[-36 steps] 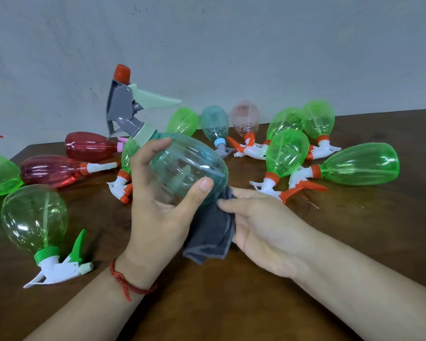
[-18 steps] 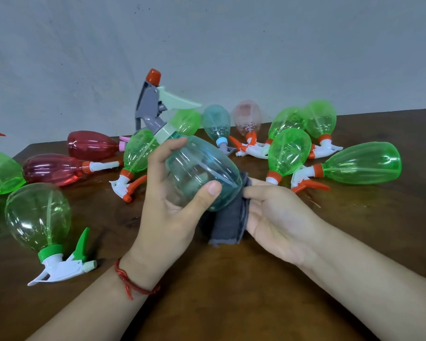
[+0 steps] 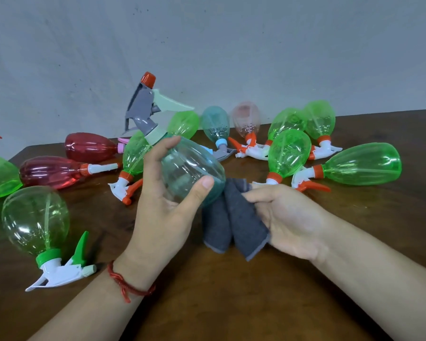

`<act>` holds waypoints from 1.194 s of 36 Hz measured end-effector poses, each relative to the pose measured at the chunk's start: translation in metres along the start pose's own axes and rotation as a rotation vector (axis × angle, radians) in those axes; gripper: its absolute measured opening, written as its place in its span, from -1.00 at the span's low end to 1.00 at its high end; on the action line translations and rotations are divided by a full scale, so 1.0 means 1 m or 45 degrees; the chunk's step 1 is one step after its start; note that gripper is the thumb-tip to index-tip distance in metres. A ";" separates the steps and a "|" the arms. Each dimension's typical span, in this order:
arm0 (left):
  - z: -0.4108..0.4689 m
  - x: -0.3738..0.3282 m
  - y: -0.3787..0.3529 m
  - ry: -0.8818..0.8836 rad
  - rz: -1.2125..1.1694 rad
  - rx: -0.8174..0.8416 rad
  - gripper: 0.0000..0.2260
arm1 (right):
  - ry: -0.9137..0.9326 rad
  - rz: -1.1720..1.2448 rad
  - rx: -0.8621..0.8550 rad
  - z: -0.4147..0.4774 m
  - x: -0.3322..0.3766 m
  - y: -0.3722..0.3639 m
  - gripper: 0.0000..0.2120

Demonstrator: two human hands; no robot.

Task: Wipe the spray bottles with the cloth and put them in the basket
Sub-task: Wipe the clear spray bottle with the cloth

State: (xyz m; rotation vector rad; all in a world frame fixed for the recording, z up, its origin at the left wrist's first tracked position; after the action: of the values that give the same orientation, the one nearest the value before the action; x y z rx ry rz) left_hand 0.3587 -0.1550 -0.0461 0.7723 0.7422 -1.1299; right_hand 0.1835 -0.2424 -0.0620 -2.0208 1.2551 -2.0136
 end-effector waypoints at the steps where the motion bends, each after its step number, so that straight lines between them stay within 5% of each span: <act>1: 0.001 0.001 0.003 0.028 0.008 -0.023 -0.39 | 0.056 -0.021 -0.018 -0.002 0.006 -0.001 -0.64; 11: -0.006 0.001 0.002 0.352 0.170 0.108 -0.20 | 0.464 -0.325 -0.502 -0.007 0.040 0.027 -0.73; 17: -0.012 -0.002 -0.004 0.385 0.237 0.305 -0.26 | 0.793 -0.423 -0.663 -0.016 0.051 0.024 -0.76; 21: -0.015 -0.002 -0.013 0.392 0.271 0.369 -0.25 | 1.063 -0.759 -0.771 -0.024 0.053 0.016 -0.72; 30: -0.017 -0.005 -0.029 0.377 0.306 0.421 -0.25 | 0.903 -1.785 -0.674 -0.007 0.022 0.009 -0.55; 43: -0.016 -0.002 -0.024 0.414 0.292 0.392 -0.24 | 0.827 -2.107 -0.213 -0.007 0.026 0.009 -0.54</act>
State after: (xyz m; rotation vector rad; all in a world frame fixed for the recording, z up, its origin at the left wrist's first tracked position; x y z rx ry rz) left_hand 0.3334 -0.1466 -0.0568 1.2903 0.7334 -0.9301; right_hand 0.1682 -0.2593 -0.0439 -2.9414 -0.9403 -3.2443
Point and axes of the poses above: each hand's wrist, its own z-axis towards the middle knuckle, its own y-axis out of the back of the hand, x = y × z, the point moved 1 cm from there along z, towards the middle knuckle, and after that the axes turned 13 degrees about x, right-handed, at the moved point
